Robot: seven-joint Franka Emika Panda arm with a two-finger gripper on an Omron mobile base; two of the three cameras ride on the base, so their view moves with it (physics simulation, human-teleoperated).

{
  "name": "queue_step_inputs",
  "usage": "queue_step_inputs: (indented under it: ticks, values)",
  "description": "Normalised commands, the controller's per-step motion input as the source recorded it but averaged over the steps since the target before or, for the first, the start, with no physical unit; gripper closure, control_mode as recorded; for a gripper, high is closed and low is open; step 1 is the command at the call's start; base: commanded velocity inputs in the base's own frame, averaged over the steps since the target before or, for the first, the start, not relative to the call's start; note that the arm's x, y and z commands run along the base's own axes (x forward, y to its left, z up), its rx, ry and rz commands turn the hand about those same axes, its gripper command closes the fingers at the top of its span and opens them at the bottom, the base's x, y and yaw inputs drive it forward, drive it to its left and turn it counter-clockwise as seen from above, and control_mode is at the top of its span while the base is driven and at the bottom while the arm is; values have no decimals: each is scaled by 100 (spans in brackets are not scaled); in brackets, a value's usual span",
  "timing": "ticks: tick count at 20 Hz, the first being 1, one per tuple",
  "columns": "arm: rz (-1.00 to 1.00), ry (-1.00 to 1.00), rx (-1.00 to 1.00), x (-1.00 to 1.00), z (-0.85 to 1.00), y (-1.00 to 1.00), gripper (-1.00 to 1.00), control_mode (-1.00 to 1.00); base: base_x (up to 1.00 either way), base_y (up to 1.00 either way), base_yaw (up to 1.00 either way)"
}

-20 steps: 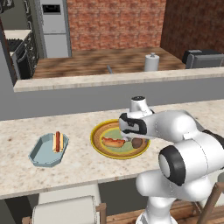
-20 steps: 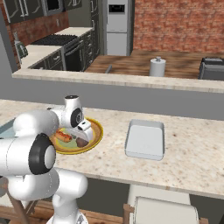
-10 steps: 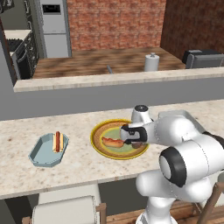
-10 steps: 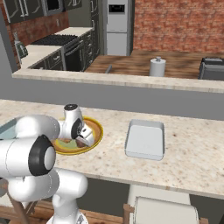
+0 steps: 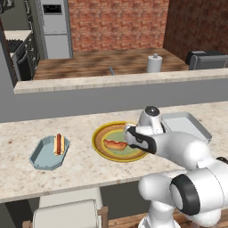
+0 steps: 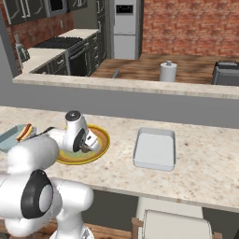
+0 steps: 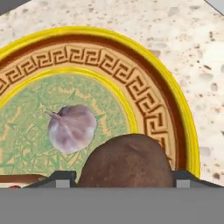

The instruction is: Place one cooked food and one vegetable from the large plate to each tupperware container.

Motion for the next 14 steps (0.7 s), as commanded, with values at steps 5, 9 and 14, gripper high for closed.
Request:
queue_step_inputs:
  ticks: [5, 9, 14]
  values:
    - [5, 0, 1, -42, 100, -1, 100, -100, 0, 0, 0]
    - [20, 19, -4, -73, 100, 10, 100, -100, 0, 0, 0]
    - [29, 15, -5, -78, 80, 74, 100, -100, 0, 0, 0]
